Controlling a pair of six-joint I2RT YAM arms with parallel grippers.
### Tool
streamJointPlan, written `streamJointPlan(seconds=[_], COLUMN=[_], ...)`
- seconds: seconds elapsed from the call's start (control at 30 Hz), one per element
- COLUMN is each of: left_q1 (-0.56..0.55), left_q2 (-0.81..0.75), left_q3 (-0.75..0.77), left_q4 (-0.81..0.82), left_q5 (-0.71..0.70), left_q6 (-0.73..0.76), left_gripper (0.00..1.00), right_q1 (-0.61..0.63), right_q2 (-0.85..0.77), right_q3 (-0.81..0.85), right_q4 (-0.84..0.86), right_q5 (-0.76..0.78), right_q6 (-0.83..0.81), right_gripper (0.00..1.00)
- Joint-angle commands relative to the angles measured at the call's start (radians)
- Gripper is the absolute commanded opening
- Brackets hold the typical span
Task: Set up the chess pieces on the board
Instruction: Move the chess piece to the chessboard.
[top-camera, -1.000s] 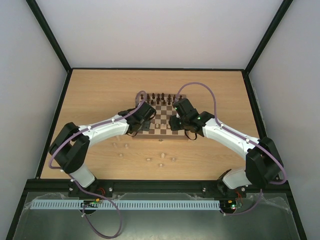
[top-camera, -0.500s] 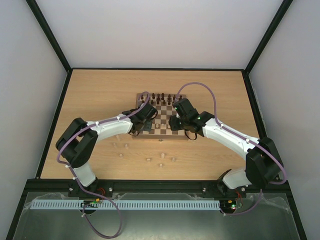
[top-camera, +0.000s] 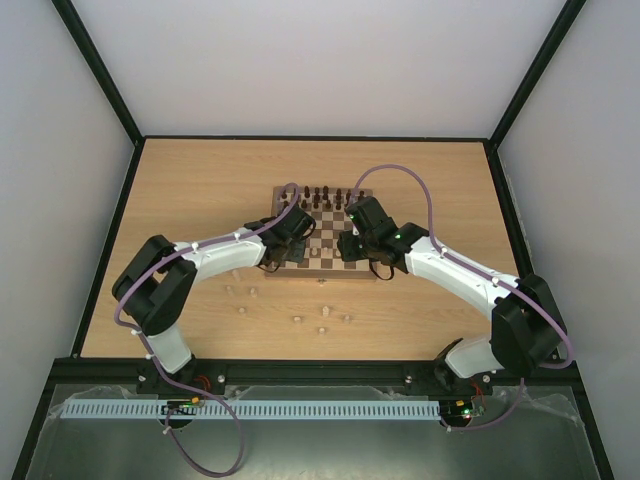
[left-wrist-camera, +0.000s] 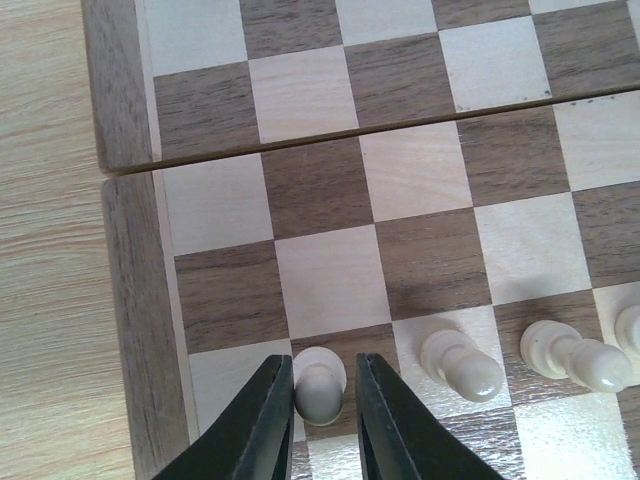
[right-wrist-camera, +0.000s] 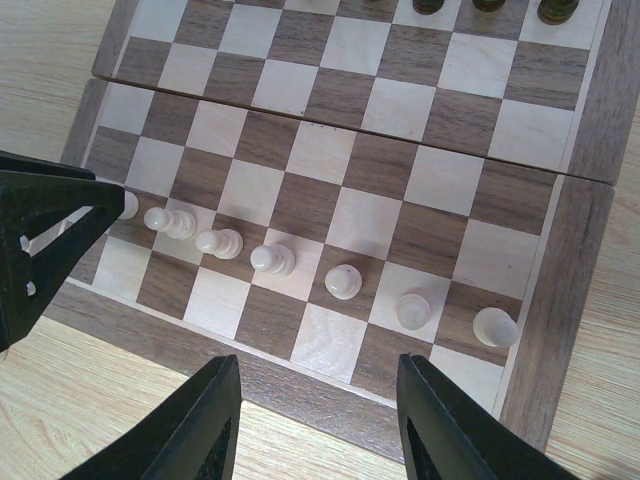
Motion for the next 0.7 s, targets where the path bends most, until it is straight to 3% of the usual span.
streamJointPlan(seconds=[0.0, 0.67], left_q1=[0.004, -0.013], left_q2=[0.019, 0.019], left_q3=[-0.001, -0.003], left_q4=[0.01, 0.017], left_q5=[0.013, 0.033], left_q6=[0.002, -0.006], left_gripper=[0.19, 0.15], right_q1=[-0.006, -0.006], right_q2=[0.009, 0.009], right_q3=[-0.014, -0.015], right_q4=[-0.003, -0.005], right_q5=[-0.002, -0.004], right_q6=[-0.009, -0.009], right_gripper=[0.44, 0.44])
